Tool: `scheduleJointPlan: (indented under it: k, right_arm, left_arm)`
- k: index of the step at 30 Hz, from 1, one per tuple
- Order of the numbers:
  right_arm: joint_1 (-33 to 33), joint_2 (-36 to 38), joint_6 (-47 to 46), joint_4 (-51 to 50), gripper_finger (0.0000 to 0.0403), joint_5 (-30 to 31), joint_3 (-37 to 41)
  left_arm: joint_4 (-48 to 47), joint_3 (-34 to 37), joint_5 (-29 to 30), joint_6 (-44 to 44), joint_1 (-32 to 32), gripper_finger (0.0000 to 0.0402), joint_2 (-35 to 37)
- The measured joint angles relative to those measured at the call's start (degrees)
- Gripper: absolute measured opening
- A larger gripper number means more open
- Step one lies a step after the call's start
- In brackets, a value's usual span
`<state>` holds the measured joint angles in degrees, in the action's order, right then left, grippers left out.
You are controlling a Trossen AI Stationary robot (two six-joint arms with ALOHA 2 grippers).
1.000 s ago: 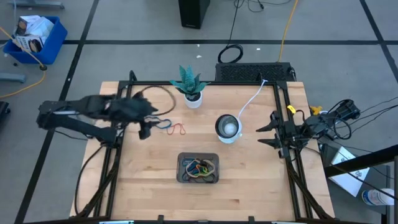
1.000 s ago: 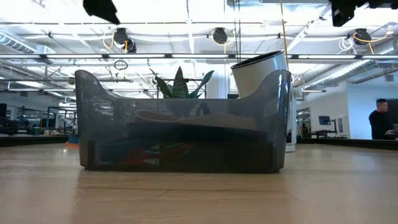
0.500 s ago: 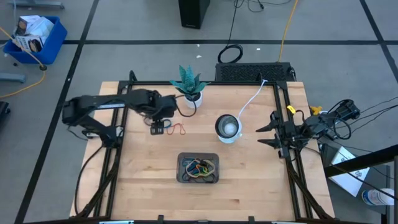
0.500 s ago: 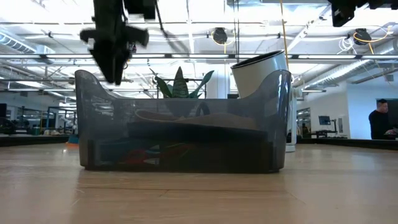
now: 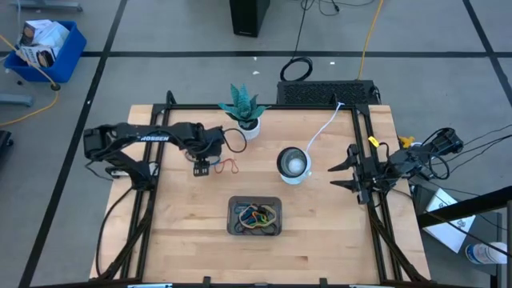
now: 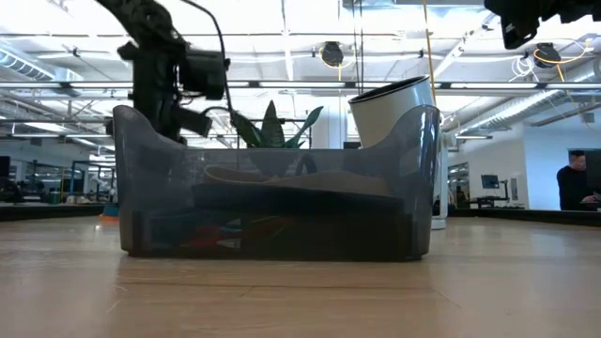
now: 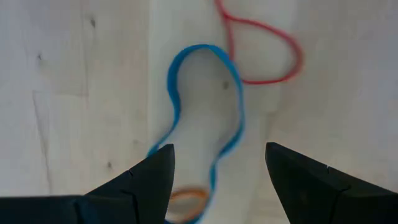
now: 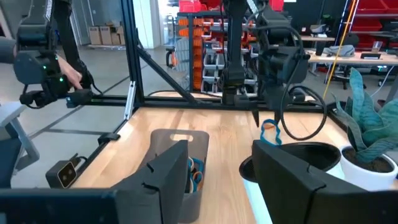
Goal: Pick and place rubber bands into bin
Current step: Put the blue rubber band into the gray bin
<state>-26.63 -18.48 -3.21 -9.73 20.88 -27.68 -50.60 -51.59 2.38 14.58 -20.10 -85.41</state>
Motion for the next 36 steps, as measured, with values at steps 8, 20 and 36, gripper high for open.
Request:
scheduleJointPlan:
  k: [8, 20, 36]
  right_arm:
    - [0.0, 0.0, 0.0, 0.0, 0.0177, 0.2, 0.0]
    - [0.0, 0.0, -0.8, 0.0, 0.0175, 0.3, 0.0]
    - [0.0, 0.0, 1.0, 0.0, 0.0173, 0.3, 0.0]
  left_arm:
    - [11.6, 6.9, -0.4, 0.4, -0.5, 0.0219, 0.0]
    - [12.4, 6.9, -3.9, -0.3, -0.4, 0.0105, -7.5]
    - [13.5, 7.3, -7.4, -6.1, -0.5, 0.0006, 1.1]
